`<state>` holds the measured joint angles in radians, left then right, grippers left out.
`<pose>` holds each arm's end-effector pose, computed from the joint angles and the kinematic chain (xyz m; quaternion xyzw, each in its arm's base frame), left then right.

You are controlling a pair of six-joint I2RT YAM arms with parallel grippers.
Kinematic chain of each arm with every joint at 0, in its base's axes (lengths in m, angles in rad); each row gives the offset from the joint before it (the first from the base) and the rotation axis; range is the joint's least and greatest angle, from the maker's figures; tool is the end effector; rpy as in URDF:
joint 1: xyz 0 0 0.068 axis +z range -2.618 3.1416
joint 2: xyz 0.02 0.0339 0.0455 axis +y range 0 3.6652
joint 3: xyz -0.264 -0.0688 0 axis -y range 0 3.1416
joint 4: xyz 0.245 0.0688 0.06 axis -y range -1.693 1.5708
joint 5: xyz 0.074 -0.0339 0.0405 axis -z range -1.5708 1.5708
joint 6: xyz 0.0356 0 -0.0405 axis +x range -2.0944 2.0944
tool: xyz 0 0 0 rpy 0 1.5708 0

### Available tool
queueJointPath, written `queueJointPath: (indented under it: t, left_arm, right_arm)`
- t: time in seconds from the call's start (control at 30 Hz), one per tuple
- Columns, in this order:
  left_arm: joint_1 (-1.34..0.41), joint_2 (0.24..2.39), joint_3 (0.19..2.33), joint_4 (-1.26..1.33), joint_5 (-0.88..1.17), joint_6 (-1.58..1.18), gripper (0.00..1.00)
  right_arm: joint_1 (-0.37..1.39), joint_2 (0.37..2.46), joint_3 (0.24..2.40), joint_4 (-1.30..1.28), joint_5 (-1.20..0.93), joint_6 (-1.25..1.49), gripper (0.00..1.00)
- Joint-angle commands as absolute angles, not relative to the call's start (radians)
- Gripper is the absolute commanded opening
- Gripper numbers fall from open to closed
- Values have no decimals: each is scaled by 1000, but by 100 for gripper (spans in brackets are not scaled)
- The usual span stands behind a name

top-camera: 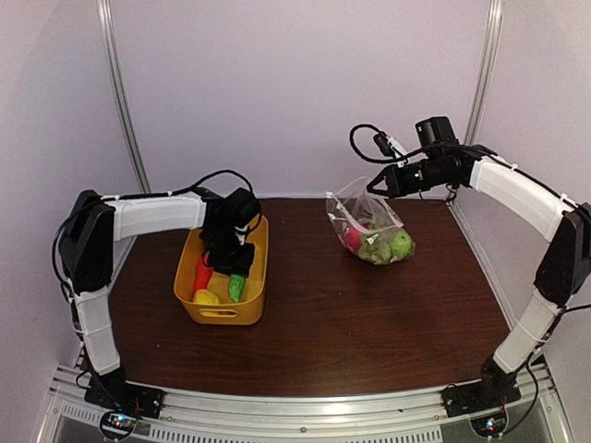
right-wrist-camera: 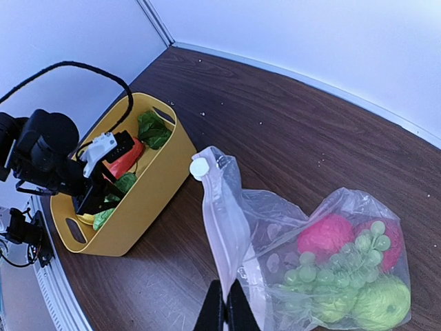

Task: Place the food in the zip-top bag and seal the zipper
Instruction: Pick up the fake vegetable from the bin.

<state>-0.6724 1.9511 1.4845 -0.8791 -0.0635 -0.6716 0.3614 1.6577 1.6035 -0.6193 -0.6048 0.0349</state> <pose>0.3051 -0.2401 0.1952 -0.0032 0.9932 -0.0452 0.1075 0.3404 0.1503 0.3587 -0.2673 0.8277 0.3446 0.3531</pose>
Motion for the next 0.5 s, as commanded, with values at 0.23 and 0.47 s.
queueJointPath:
  t: [0.23, 0.47]
  left_arm:
    - [-667, 1807, 1779, -944, -58, -532, 10]
    - [-769, 1723, 1579, -132, 285, -627, 10]
  right_arm:
    - [361, 1634, 1617, -622, -600, 33, 0]
    - [360, 1643, 1639, -615, -605, 65, 0]
